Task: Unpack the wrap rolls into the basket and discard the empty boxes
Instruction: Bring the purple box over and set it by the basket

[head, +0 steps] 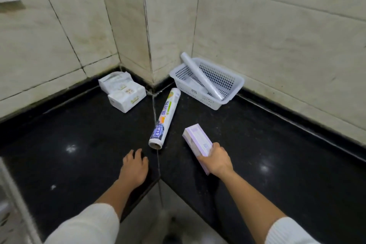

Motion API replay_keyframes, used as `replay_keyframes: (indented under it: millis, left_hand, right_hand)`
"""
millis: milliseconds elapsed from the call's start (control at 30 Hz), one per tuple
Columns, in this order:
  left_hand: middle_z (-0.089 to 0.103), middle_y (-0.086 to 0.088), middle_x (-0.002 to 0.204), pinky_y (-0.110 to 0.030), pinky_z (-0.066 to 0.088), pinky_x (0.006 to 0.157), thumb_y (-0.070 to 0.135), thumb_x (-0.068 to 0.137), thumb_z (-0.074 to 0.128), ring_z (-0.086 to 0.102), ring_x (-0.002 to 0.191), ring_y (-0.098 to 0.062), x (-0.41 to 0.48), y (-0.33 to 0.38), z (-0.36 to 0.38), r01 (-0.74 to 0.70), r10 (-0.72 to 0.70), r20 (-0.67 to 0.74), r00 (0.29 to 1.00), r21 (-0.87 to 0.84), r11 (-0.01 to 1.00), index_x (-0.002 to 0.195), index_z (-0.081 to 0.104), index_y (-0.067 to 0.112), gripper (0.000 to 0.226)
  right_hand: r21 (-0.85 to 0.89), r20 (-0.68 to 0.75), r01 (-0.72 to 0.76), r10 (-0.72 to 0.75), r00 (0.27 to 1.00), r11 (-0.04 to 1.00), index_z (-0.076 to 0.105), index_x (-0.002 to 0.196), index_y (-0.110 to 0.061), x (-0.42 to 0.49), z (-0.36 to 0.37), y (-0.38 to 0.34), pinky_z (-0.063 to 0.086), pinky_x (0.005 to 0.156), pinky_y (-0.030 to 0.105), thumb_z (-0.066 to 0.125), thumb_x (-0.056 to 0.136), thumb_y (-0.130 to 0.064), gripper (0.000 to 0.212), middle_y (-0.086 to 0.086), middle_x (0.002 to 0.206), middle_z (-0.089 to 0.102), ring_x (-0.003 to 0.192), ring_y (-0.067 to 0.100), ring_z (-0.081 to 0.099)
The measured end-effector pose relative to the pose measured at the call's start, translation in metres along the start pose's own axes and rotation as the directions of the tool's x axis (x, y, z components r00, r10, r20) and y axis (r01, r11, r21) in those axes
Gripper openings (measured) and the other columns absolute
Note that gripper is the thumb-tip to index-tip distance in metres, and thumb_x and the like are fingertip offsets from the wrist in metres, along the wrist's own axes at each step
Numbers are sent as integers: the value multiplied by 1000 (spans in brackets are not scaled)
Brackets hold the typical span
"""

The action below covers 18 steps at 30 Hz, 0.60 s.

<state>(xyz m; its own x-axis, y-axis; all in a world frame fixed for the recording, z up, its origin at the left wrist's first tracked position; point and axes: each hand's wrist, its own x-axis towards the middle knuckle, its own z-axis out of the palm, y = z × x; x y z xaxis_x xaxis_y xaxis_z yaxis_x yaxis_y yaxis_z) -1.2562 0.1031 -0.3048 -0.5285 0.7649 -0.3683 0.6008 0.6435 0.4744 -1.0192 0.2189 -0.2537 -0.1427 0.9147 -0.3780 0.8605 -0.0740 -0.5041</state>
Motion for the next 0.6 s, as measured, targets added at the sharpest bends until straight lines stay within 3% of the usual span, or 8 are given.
replay_keyframes:
  millis: [200, 300, 433, 533, 600]
  left_hand:
    - [23, -18, 157, -40, 10, 121, 37, 102, 28, 15, 147, -31, 65, 12, -20, 26, -28, -22, 999, -83, 996, 149, 25, 9, 54]
    - [26, -16, 156, -44, 17, 119, 43, 101, 26, 19, 145, -32, 86, 20, -24, 68, -71, -21, 997, -131, 989, 150, 23, 14, 57]
    - [37, -24, 144, -51, 37, 105, 54, 97, 22, 36, 132, -40, 96, 40, -26, 128, -127, -26, 992, 36, 991, 151, 15, 22, 63]
    - [32, -32, 144, -55, 33, 107, 65, 92, 13, 31, 134, -49, 108, 59, -31, 146, -163, 95, 982, 164, 976, 152, 1, 31, 70]
    - [33, -35, 145, -55, 29, 111, 69, 89, 9, 32, 134, -48, 116, 69, -35, 150, -176, 141, 974, 176, 973, 152, 1, 29, 75]
  right_hand:
    - [-29, 13, -10, 10, 1000, 1000, 44, 118, -12, 72, -8, -44, 52, 82, 43, 68, 77, -45, 58, 11, 121, 52, 106, 31, 57]
    - [-60, 15, -43, 44, 999, 997, 43, 118, -13, 95, -9, -51, 53, 82, 43, 67, 78, -49, 58, 10, 122, 52, 106, 30, 56]
    - [-131, 55, -43, 51, 997, 990, 41, 117, -13, 109, -5, -51, 52, 85, 45, 67, 77, -50, 60, 10, 123, 52, 106, 30, 56]
    - [-192, 104, -47, 68, 992, 980, 39, 122, -15, 115, -8, -57, 48, 91, 47, 68, 73, -55, 70, 8, 128, 50, 115, 30, 51]
    - [-230, 55, -25, 38, 998, 973, 39, 127, -16, 119, -11, -65, 41, 96, 49, 66, 72, -60, 76, 6, 132, 47, 123, 28, 43]
